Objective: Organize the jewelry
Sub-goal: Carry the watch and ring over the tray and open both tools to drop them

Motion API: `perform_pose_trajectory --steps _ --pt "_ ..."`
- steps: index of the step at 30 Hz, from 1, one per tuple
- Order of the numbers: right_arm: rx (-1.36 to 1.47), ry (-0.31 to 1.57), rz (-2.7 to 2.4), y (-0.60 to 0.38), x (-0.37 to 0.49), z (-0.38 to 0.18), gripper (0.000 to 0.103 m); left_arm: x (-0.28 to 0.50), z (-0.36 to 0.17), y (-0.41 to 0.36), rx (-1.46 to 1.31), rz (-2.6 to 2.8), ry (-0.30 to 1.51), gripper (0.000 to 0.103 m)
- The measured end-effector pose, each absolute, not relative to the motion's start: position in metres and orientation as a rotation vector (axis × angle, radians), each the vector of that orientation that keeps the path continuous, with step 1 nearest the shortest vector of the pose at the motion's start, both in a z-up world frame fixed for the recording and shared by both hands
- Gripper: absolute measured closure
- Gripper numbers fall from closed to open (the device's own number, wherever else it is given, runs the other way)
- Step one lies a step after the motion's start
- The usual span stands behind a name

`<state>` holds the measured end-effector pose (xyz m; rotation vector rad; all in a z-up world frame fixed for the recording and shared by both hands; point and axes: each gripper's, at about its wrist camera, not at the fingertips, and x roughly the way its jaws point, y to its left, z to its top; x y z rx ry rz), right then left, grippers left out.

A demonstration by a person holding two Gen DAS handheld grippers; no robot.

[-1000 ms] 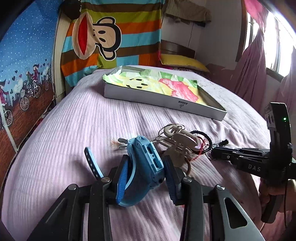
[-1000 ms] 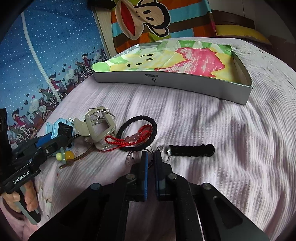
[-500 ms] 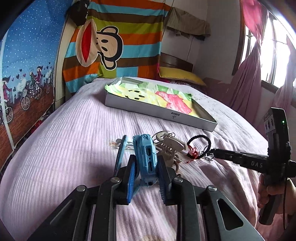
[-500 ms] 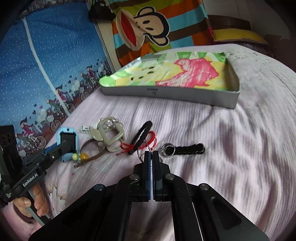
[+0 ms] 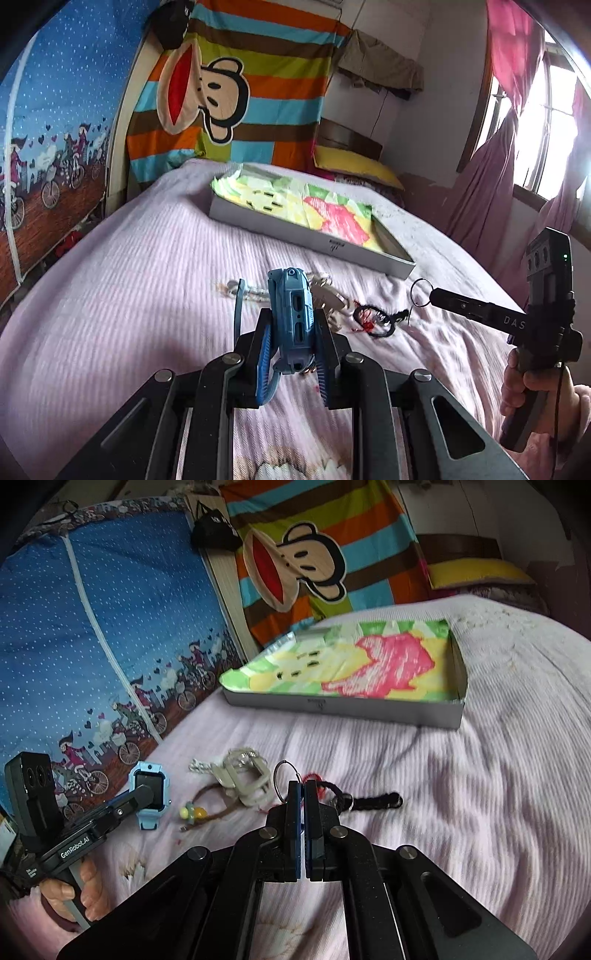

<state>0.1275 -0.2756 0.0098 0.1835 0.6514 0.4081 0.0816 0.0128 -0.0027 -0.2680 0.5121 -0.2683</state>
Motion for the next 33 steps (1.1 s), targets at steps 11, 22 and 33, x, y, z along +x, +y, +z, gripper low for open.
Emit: perform_pose_trajectory --steps 11,22,33 --pt "0.074 0.593 0.438 -0.261 0.139 0.045 0.101 0.11 0.033 0.01 -0.284 -0.308 0.468 0.083" --pt "0.042 0.549 0.423 -0.241 0.232 0.07 0.101 0.227 0.055 0.005 -0.229 -0.321 0.494 0.083" --pt "0.114 0.636 0.372 -0.228 0.31 0.021 0.101 0.315 0.022 0.003 -0.228 -0.317 0.627 0.083"
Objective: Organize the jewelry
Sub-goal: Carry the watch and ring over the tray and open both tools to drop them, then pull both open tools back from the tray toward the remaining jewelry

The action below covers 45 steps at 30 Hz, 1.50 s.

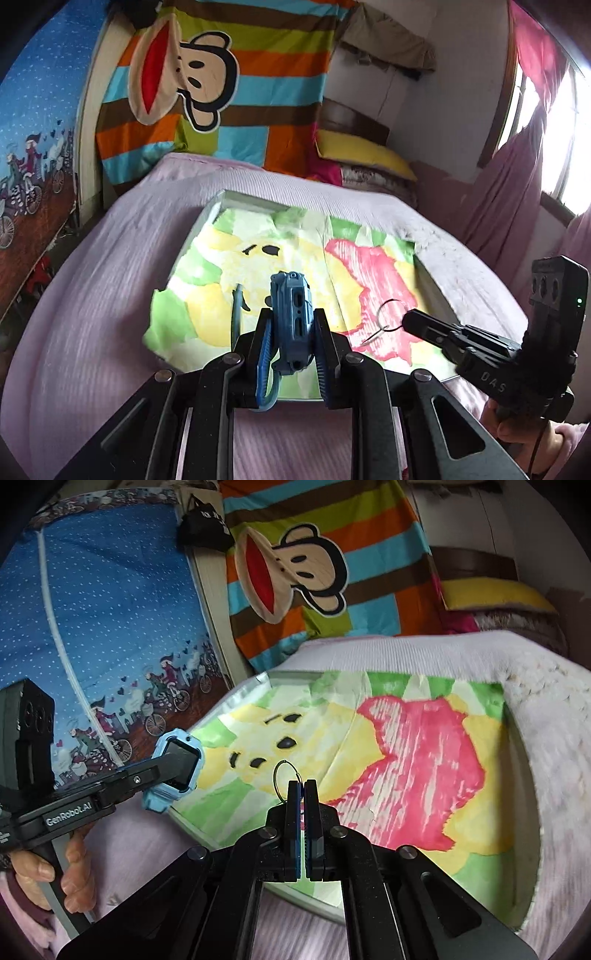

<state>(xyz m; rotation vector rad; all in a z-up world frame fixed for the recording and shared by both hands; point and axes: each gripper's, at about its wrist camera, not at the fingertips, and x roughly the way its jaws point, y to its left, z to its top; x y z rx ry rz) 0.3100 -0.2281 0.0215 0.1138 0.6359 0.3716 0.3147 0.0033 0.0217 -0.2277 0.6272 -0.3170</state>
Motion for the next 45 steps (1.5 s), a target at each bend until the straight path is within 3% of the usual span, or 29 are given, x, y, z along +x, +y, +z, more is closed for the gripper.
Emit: perform_pose_trajectory --steps 9,17,19,21,23,26,27,28,32,39,45 --pt "0.128 0.734 0.379 -0.222 0.323 -0.01 0.101 0.329 0.018 -0.01 -0.182 -0.302 0.714 0.083" --pt "0.123 0.724 0.367 -0.232 0.317 -0.006 0.098 0.317 0.018 -0.015 -0.199 -0.304 0.686 0.075" --pt "0.116 0.71 0.357 -0.235 0.31 -0.002 0.089 0.308 0.02 -0.013 -0.199 -0.285 0.659 0.07" --pt "0.116 0.685 0.35 -0.239 0.302 0.005 0.079 0.298 0.023 -0.01 -0.207 -0.27 0.629 0.059" --pt "0.11 0.648 0.341 -0.242 0.292 0.013 0.073 0.284 0.029 -0.005 -0.212 -0.237 0.58 0.039" --pt "0.104 0.595 0.324 -0.247 0.273 0.025 0.062 0.262 0.037 -0.001 -0.202 -0.206 0.51 0.034" --pt "0.107 0.582 0.317 -0.249 0.266 0.029 0.053 0.255 0.04 0.0 -0.197 -0.197 0.497 0.032" --pt "0.112 0.565 0.303 -0.25 0.259 0.033 0.043 0.249 0.042 0.001 -0.195 -0.186 0.484 0.025" --pt "0.116 0.504 0.268 -0.255 0.232 0.047 0.027 0.219 0.05 0.004 -0.181 -0.146 0.424 0.006" --pt "0.114 0.442 0.259 -0.257 0.186 0.063 0.005 0.175 0.056 0.008 -0.167 -0.112 0.367 0.0" --pt "0.1 0.432 0.259 -0.258 0.157 0.064 0.002 0.145 0.049 0.013 -0.167 -0.111 0.373 0.0"
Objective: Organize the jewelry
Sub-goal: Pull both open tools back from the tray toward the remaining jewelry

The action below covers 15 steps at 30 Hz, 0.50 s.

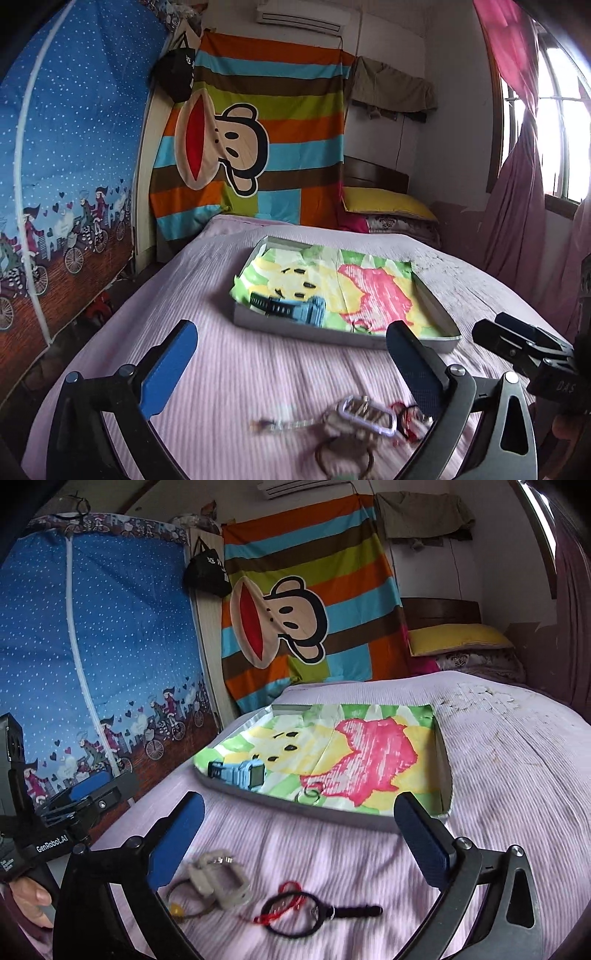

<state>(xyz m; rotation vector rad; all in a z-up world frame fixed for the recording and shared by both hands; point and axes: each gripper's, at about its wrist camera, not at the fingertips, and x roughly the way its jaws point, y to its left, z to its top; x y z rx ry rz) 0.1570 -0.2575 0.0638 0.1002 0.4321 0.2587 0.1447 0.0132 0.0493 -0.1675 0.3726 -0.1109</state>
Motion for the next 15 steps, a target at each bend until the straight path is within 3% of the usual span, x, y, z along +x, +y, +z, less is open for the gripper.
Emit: perform_pose_trajectory --steps 15 --pt "-0.018 0.57 0.242 -0.263 0.14 0.031 0.002 0.116 0.002 0.012 -0.139 -0.155 0.534 0.0"
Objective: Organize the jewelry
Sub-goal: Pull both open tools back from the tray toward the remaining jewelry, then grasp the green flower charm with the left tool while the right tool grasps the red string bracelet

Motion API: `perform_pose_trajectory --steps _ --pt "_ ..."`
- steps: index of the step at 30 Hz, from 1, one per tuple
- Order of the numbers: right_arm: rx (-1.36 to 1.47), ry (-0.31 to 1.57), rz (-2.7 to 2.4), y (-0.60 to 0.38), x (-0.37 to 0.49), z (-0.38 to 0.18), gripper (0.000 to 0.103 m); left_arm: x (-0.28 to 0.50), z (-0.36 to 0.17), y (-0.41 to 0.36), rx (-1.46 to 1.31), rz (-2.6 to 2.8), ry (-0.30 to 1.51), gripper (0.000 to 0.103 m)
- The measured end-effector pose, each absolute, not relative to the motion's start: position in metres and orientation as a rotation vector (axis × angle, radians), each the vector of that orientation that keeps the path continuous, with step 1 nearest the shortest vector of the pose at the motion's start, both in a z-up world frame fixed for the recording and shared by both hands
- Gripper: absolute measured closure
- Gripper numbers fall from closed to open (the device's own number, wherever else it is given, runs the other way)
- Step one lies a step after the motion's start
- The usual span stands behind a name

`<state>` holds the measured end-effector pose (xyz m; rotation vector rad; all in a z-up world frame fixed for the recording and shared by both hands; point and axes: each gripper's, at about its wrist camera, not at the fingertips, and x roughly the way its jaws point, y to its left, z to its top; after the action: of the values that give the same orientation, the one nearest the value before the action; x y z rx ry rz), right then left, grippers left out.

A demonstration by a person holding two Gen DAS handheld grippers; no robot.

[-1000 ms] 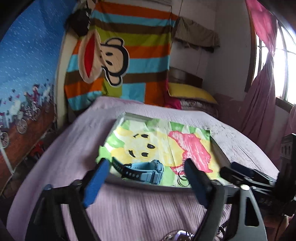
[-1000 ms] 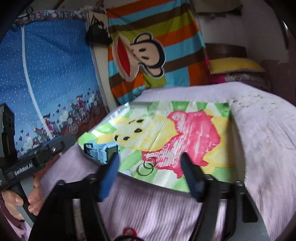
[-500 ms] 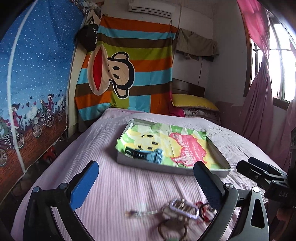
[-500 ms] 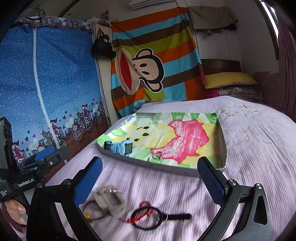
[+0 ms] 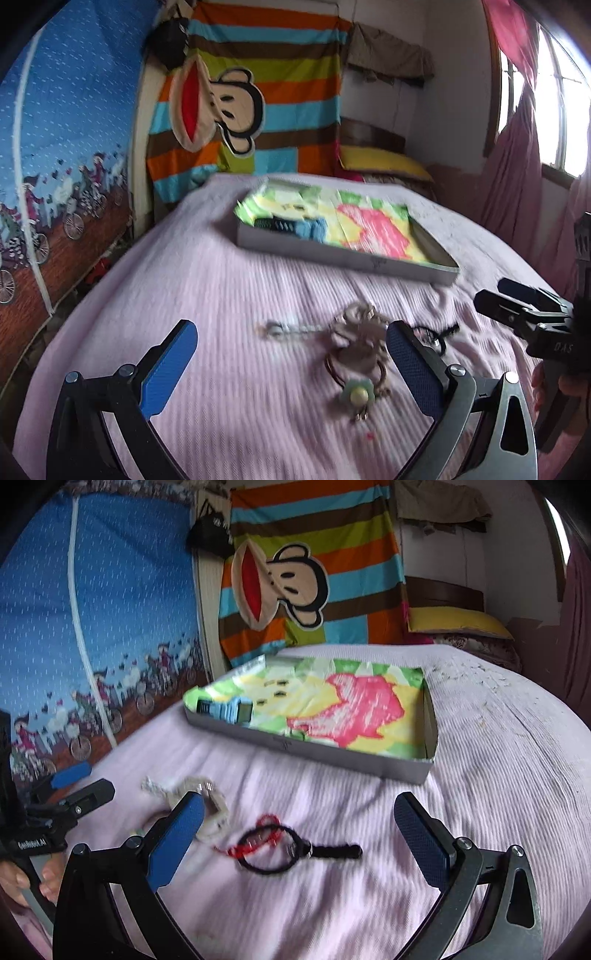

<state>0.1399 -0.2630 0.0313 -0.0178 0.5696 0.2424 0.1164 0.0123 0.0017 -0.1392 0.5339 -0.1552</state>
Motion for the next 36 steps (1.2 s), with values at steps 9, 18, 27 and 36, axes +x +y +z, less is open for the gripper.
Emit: perform_pose_trajectory --steps 9,18,27,36 --pt "-0.099 0.701 0.274 -0.261 0.143 0.005 0.002 0.115 -0.02 0.007 -0.157 -0.223 0.638 0.0" --pt "-0.136 0.748 0.354 -0.248 0.144 -0.008 0.034 0.116 -0.026 -0.001 -0.156 -0.318 0.667 0.001" --pt "-0.14 0.762 0.432 -0.233 0.149 -0.014 0.061 0.119 -0.031 -0.01 -0.143 -0.386 0.698 0.029" --pt "-0.134 0.775 0.456 -0.221 0.158 -0.019 0.072 0.121 -0.034 -0.018 -0.102 -0.413 0.721 0.054"
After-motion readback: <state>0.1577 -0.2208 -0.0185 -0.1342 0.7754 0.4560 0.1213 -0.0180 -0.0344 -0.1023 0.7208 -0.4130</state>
